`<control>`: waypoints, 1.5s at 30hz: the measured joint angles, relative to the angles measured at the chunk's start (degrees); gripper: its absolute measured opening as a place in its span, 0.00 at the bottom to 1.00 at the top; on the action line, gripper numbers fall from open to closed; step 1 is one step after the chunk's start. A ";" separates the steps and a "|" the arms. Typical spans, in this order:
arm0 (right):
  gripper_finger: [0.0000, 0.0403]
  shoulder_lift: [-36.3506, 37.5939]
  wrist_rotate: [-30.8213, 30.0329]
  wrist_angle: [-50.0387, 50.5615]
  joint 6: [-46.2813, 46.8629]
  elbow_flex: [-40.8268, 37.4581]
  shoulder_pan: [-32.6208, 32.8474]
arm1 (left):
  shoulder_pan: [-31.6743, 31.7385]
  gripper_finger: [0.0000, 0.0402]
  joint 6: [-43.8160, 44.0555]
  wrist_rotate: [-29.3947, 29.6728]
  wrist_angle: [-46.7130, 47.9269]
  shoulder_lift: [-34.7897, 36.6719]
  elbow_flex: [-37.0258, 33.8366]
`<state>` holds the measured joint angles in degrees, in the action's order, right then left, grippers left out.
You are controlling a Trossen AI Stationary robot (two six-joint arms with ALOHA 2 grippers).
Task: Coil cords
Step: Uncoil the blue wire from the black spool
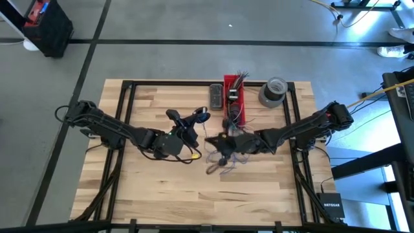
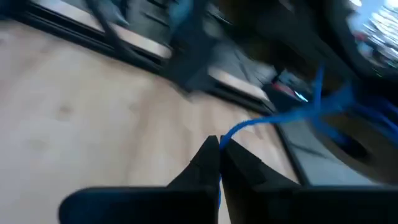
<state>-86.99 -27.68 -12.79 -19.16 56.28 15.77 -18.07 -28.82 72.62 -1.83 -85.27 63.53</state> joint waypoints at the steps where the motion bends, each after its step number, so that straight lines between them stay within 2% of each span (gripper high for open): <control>1: 0.02 -0.17 1.40 -0.55 -0.64 0.38 0.72 | 0.24 0.01 0.50 0.03 -0.02 0.00 0.00; 5: 0.03 -1.10 6.49 -1.29 -1.84 0.45 1.51 | 1.23 0.01 3.04 -0.66 -1.22 -0.07 0.00; 13: 0.01 -5.36 4.49 4.85 -2.27 0.45 -3.53 | -0.48 0.01 1.86 -2.52 -7.20 -0.07 -0.02; 15: 0.02 -5.43 0.95 8.55 -0.57 0.43 -4.92 | -1.90 0.01 -0.46 -2.60 -8.26 -0.04 -0.02; 19: 0.03 -3.98 -12.78 17.88 3.79 0.41 -6.26 | -5.21 0.01 -3.99 -2.21 -8.07 0.24 -0.02; 22: 0.02 -1.05 -20.26 22.67 5.90 0.40 -5.98 | -7.76 0.01 -4.78 -2.06 -7.72 0.87 -0.02; 27: 0.02 6.02 -26.45 30.93 12.73 0.41 -4.42 | -10.11 0.01 -3.08 -1.39 -2.53 1.10 -0.02; 30: 0.03 10.10 -26.76 32.66 15.68 0.39 -1.58 | -9.39 0.01 -1.37 -1.26 1.09 1.18 -0.02; 34: 0.02 12.72 -24.57 27.93 13.94 0.34 3.02 | -6.69 0.01 0.24 -1.24 3.66 1.18 -0.02; 36: 0.02 12.72 -20.80 23.90 10.45 0.31 5.17 | -5.08 0.01 1.70 -1.26 5.95 1.18 -0.02; 40: 0.03 10.80 -7.30 14.45 3.69 0.30 7.29 | -1.53 0.01 4.78 -1.25 9.16 1.18 -0.02; 43: 0.03 8.02 4.38 8.92 0.22 0.30 7.14 | 1.31 0.01 7.94 -1.26 7.74 1.18 -0.02; 45: 0.03 5.74 10.03 6.38 -2.45 0.30 6.49 | 2.88 0.01 9.68 -1.26 6.06 1.18 -0.02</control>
<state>-81.25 -17.65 -6.41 -21.60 56.58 22.26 -15.19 -19.15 71.36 4.23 -84.09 63.51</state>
